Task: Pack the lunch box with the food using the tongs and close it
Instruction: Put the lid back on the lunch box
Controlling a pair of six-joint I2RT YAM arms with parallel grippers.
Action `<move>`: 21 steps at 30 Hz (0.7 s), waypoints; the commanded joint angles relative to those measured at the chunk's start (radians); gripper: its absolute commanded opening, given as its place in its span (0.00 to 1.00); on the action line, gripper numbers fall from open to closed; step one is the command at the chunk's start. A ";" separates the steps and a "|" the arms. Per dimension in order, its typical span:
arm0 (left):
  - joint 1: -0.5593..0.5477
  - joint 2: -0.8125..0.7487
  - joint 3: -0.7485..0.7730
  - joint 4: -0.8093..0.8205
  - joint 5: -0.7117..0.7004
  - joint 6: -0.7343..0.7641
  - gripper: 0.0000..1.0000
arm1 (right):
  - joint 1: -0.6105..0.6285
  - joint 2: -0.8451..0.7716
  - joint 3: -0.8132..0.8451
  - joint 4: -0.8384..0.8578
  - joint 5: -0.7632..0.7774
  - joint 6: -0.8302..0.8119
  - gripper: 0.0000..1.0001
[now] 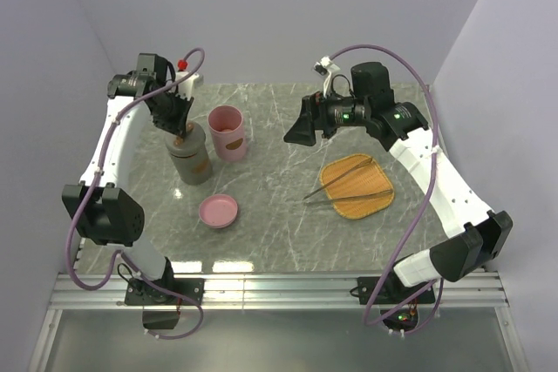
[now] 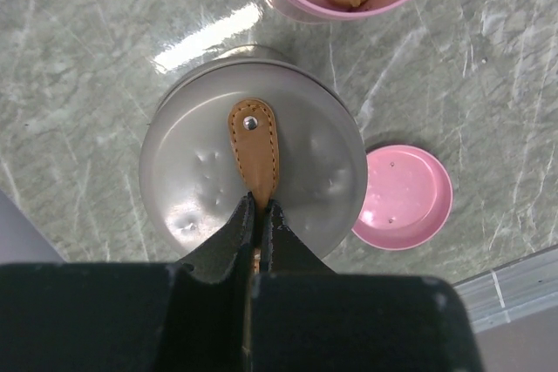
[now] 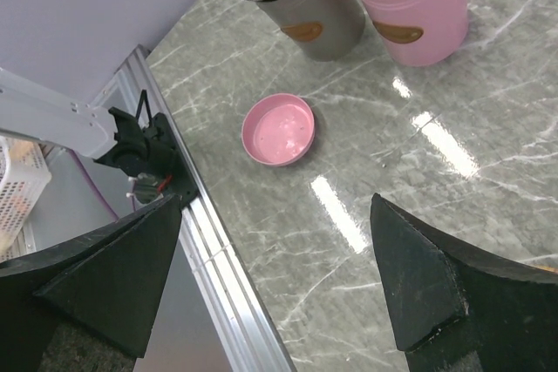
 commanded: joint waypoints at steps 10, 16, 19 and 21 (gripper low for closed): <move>-0.001 -0.012 -0.102 0.096 -0.008 -0.006 0.00 | -0.005 -0.044 -0.023 0.030 -0.016 -0.005 0.96; 0.009 -0.007 -0.079 0.087 -0.031 0.002 0.00 | -0.007 -0.037 -0.018 0.025 -0.024 -0.005 0.96; 0.014 -0.009 -0.094 0.093 -0.041 0.010 0.00 | -0.005 -0.035 -0.018 0.030 -0.032 -0.002 0.96; 0.016 -0.007 -0.102 0.094 -0.038 0.013 0.00 | -0.007 -0.035 -0.023 0.033 -0.032 0.001 0.96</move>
